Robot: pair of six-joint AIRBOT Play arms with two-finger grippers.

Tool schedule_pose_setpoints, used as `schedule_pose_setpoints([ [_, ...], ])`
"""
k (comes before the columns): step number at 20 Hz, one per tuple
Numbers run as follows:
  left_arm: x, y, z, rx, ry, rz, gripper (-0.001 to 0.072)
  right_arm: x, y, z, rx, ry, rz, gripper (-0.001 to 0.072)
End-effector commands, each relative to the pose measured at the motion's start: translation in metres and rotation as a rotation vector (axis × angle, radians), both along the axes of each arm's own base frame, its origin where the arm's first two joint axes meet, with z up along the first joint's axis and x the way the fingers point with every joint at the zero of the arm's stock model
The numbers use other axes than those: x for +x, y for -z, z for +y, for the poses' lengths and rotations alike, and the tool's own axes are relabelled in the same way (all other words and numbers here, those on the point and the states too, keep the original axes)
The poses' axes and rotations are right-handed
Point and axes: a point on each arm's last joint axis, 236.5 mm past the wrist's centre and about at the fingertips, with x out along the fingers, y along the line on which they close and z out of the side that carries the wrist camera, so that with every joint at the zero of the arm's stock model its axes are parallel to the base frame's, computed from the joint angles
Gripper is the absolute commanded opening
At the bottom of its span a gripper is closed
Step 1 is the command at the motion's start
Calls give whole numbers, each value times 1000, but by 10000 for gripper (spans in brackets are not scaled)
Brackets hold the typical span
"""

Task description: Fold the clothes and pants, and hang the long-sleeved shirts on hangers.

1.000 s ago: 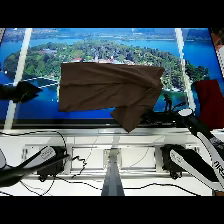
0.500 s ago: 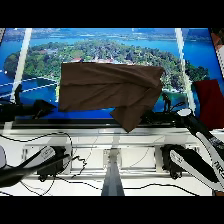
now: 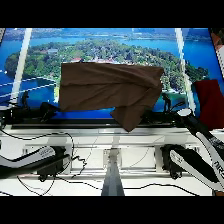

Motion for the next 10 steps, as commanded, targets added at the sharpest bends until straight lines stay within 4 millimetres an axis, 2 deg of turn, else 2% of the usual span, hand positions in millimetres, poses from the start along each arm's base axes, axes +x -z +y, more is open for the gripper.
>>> schedule_pose_setpoints([
  [1,14,-2,-4,-24,15,-87,462,3,1,-2,-11,9,-10,7],
  [2,16,-4,-6,-31,18,-104,422,3,1,-2,-12,3,-15,7],
  [3,16,-4,-6,-26,30,-114,245,4,0,-2,-18,-24,-38,6],
  [4,16,-3,-5,-15,47,-127,138,7,-3,-1,-18,-36,-53,6],
  [8,16,-3,-5,-11,52,-133,135,32,-26,1,-5,-49,-118,6],
  [9,16,-3,-7,-13,63,-131,108,38,-34,3,2,-57,-135,6],
  [10,15,-4,-13,-21,82,-130,47,42,-41,4,9,-68,-149,6],
])
